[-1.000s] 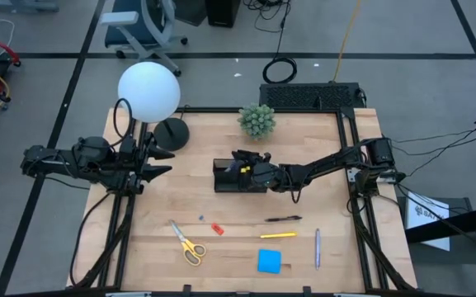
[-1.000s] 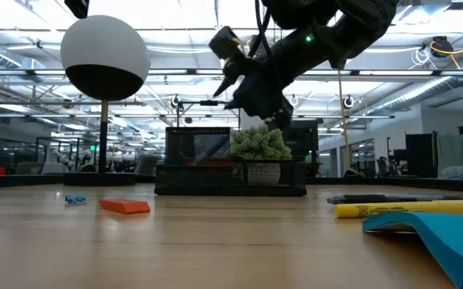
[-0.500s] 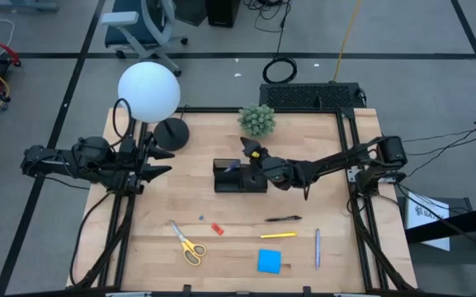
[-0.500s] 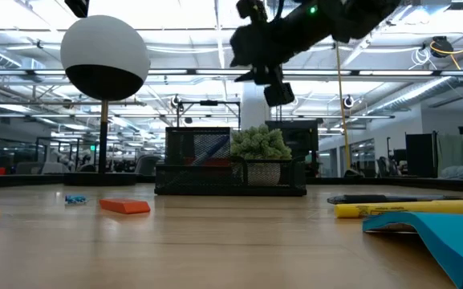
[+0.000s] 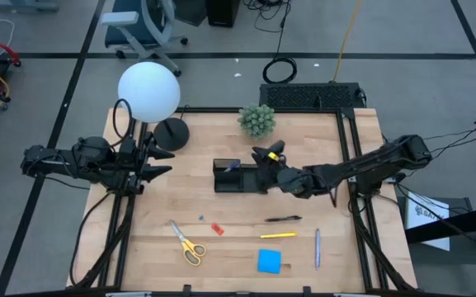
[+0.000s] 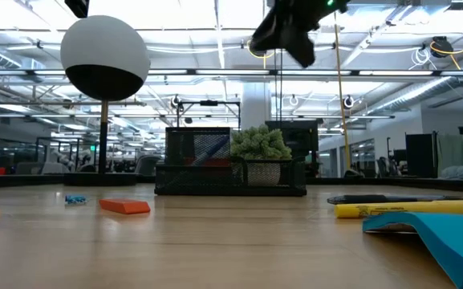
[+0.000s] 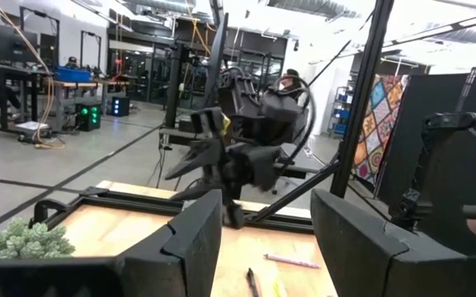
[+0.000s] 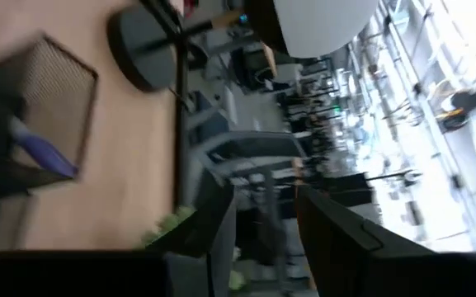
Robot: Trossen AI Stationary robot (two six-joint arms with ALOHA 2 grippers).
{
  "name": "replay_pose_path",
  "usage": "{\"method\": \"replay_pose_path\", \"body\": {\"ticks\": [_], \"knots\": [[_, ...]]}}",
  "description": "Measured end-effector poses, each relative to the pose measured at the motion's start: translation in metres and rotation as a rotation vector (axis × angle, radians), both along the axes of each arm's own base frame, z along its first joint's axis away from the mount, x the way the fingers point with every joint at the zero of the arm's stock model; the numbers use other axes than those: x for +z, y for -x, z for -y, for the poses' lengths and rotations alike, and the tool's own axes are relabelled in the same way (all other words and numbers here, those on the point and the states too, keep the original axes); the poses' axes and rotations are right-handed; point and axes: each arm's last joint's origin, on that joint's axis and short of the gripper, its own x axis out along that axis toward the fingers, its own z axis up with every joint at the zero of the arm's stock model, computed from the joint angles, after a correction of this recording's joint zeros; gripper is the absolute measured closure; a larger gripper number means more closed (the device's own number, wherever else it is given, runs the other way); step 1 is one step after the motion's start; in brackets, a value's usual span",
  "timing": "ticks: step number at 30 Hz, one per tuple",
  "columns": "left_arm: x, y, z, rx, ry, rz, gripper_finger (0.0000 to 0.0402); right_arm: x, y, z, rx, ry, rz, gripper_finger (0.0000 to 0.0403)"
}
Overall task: Pick and place office supplies into organizer
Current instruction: Put the black pen into the desk organizer
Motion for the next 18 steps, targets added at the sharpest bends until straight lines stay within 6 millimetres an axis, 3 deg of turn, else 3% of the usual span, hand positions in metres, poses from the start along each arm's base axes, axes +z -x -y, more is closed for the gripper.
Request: {"method": "replay_pose_path", "body": {"ticks": [12,18], "knots": [[0.0,0.0,0.0,0.001,-0.002,0.0,0.0211,-0.002,0.021,-0.033,0.035,-0.332,0.162,0.0284],[0.0,0.0,0.0,0.001,-0.001,0.0,0.0211,-0.008,0.022,-0.039,0.112,-0.608,0.19,0.0284]]}}
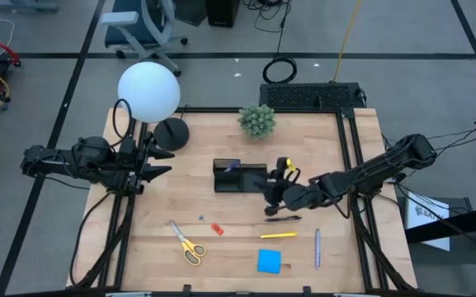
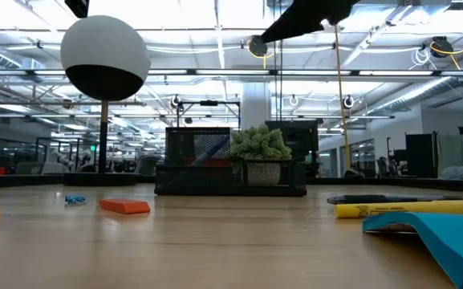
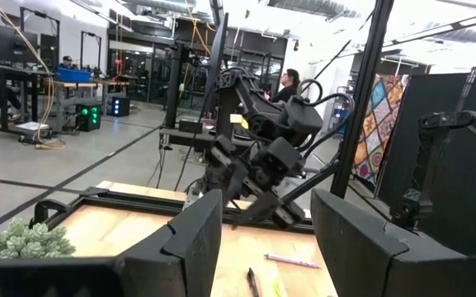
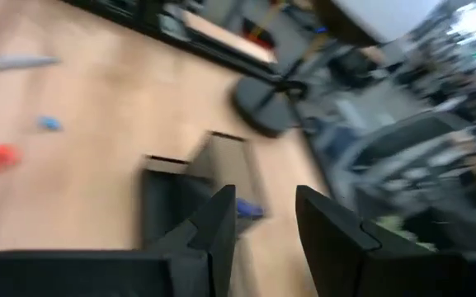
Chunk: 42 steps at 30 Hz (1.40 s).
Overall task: Pick and place office supplies into organizer
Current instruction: Put the black pen into the desk organizer
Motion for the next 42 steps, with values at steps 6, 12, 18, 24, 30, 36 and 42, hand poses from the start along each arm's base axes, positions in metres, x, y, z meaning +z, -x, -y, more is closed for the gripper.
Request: {"method": "replay_pose_path", "body": {"ticks": [6,12,18,24,30,36,42], "knots": [[0.0,0.0,0.0,0.001,0.0,0.0,0.0211,-0.007,0.008,0.001,0.002,-0.13,-0.118,0.0284],[0.0,0.0,0.0,0.0,0.0,0.001,0.0211,0.008,0.021,0.003,-0.025,-0.261,-0.213,0.0284],[0.0,0.0,0.0,0.001,0.001,0.001,0.0211,0.03,0.024,0.002,0.007,-0.394,-0.251,0.0284],[0.0,0.0,0.0,0.001,0.001,0.001,0.0211,0.035,0.022,0.004,0.054,-0.57,-0.293,0.0284],[0.0,0.0,0.0,0.001,0.001,0.0,0.0211,0.025,0.029,0.013,-0.014,-0.632,-0.433,0.0284],[0.0,0.0,0.0,0.001,0.001,0.0,0.0211,0.005,0.032,0.02,-0.101,-0.604,-0.626,0.0284],[0.0,0.0,0.0,0.001,0.0,0.0,0.0211,-0.016,0.021,0.019,-0.07,-0.716,-0.777,0.0284]]}}
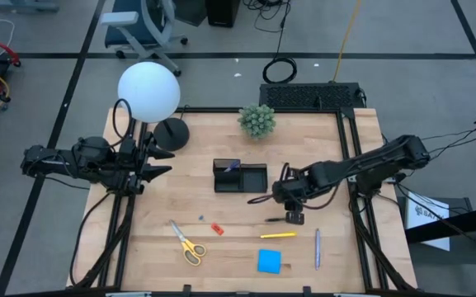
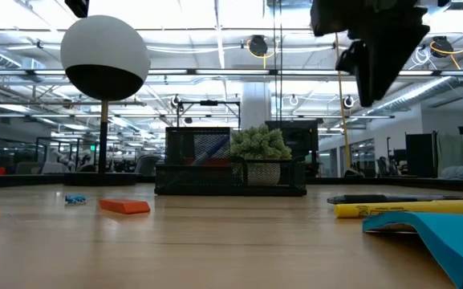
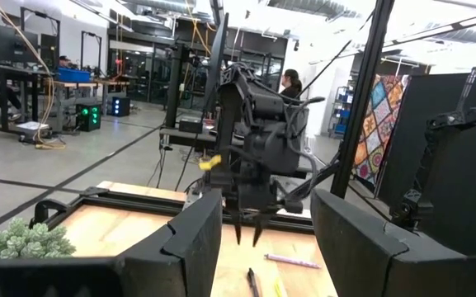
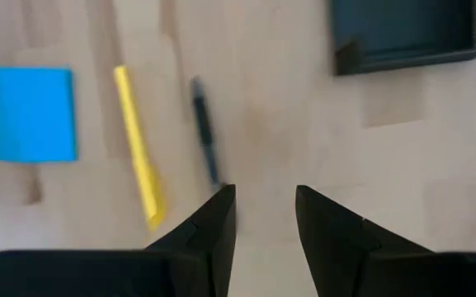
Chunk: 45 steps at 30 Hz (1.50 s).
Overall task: Pick and place office supplies into organizer
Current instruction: Put the black pen into the desk organizer
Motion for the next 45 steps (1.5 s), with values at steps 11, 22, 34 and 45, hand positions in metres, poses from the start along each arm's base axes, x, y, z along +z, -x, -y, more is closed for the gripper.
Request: {"method": "replay_pose_path", "body": {"ticks": [11,22,34,45], "knots": [[0.0,0.0,0.0,0.0,0.0,0.0,0.0211,-0.036,-0.024,-0.009,0.076,-0.135,-0.084,0.0284],[0.0,0.0,0.0,0.0,0.0,0.001,0.0211,-0.065,-0.042,-0.014,0.089,-0.141,-0.167,0.0284],[0.0,0.0,0.0,0.0,0.0,0.001,0.0211,-0.08,-0.056,-0.016,0.096,-0.109,-0.169,0.0284],[0.0,0.0,0.0,0.0,0.0,0.0,0.0211,-0.102,-0.061,-0.016,0.109,-0.096,-0.218,0.0284]]}}
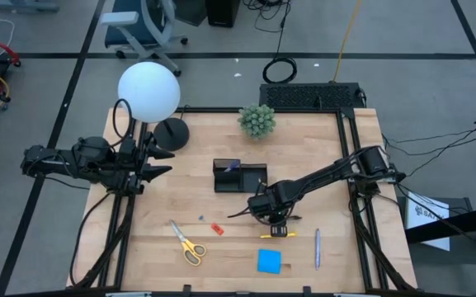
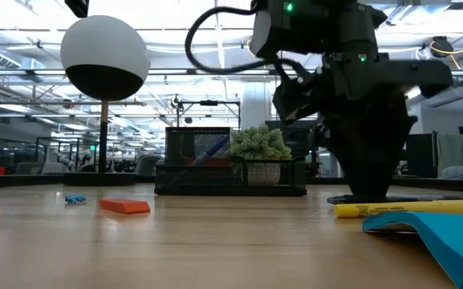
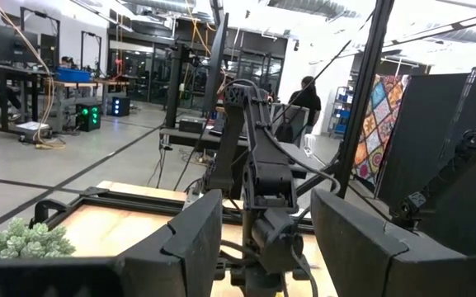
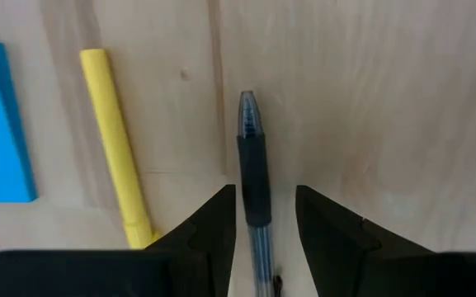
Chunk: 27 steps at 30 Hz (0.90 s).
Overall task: Pick and place office supplies into organizer
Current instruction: Put the black pen into the desk organizer
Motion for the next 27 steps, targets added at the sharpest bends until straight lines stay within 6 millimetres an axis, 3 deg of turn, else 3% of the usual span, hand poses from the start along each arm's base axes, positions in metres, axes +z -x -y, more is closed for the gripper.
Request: {"method": "replay_pose_path", "body": {"ticks": [15,27], "knots": [[0.0,0.0,0.0,0.0,0.0,0.0,0.0211,-0.009,0.001,-0.005,-0.019,0.121,0.044,0.0286],[0.0,0.0,0.0,0.0,0.0,0.0,0.0211,-0.016,0.006,-0.01,-0.042,0.147,0.05,0.0325]]}}
